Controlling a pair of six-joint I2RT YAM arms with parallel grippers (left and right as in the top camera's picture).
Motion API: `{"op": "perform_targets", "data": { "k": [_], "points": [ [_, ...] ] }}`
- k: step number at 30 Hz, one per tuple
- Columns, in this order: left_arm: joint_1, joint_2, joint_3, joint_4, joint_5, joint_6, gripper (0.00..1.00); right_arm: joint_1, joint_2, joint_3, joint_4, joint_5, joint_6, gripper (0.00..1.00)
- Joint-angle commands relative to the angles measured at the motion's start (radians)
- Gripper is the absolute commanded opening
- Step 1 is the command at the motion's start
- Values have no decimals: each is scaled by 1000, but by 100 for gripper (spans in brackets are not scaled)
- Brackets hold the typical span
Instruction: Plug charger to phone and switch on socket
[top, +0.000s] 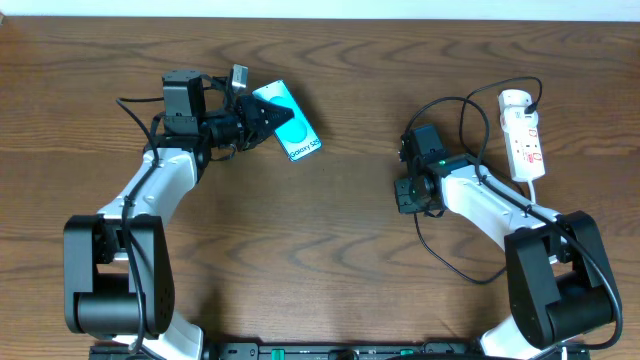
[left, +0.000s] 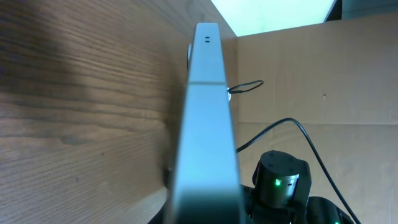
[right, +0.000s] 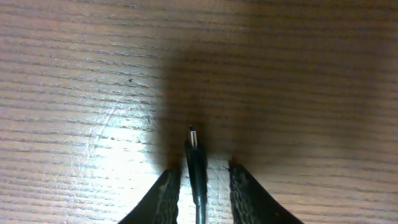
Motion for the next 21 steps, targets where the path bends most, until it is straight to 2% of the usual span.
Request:
{"op": "perform_targets", "data": {
  "k": [1,6,13,21],
  "points": [
    [-3,-10,7,5,35,18,7,-4,-4,-14,0,-11,8,25],
    [-3,-10,7,5,35,18,7,-3,-4,-14,0,-19,9,22],
    [-3,-10,7,4,35,18,7,-3,-4,-14,0,-22,8,13],
    [-3,-10,7,5,35,18,7,-3,-4,-14,0,-23,8,11]
  ]
}}
